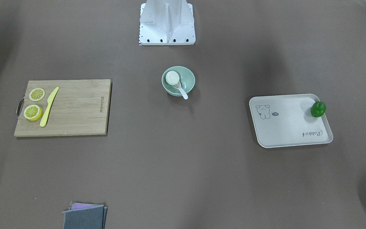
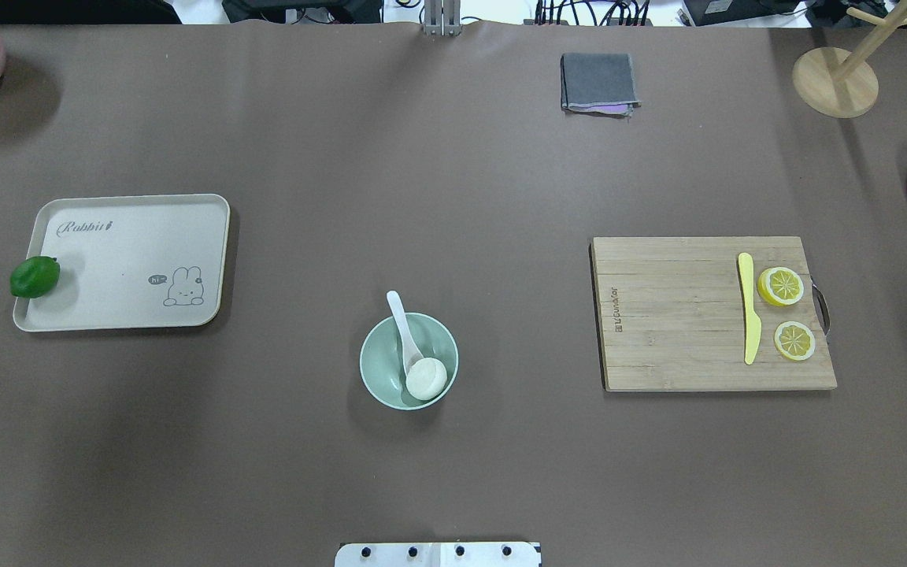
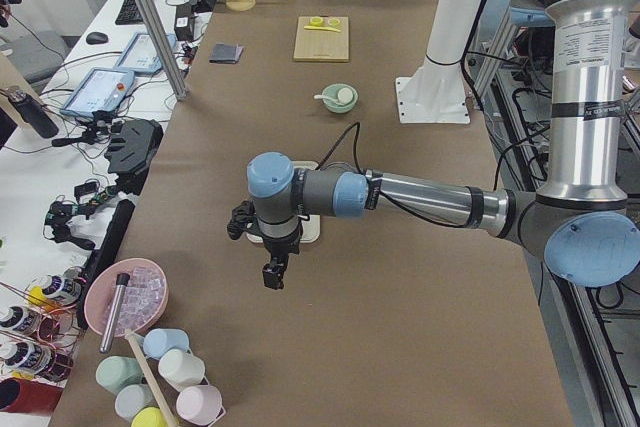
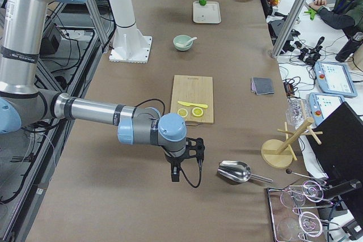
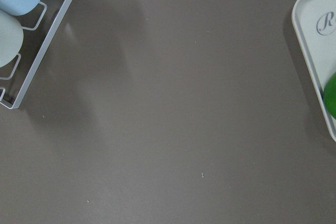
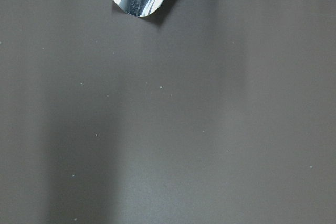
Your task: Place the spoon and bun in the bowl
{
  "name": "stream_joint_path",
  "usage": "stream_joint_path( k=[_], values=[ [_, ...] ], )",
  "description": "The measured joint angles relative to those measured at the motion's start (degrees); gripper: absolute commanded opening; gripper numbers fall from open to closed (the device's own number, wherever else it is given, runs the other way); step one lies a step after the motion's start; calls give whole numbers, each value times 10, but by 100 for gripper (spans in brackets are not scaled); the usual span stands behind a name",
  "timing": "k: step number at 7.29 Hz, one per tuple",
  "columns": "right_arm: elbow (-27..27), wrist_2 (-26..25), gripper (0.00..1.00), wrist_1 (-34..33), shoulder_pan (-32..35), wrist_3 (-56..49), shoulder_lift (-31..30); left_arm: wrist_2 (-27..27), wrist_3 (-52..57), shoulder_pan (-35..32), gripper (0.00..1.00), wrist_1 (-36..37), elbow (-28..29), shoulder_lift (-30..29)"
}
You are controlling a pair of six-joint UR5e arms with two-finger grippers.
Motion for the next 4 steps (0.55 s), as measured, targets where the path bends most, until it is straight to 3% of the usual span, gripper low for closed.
stream_joint_path(
  k=[4],
  values=[
    [73,-2,100,-117,2,-3,-3,-9,4,-5,98,-5,-24,25]
  ],
)
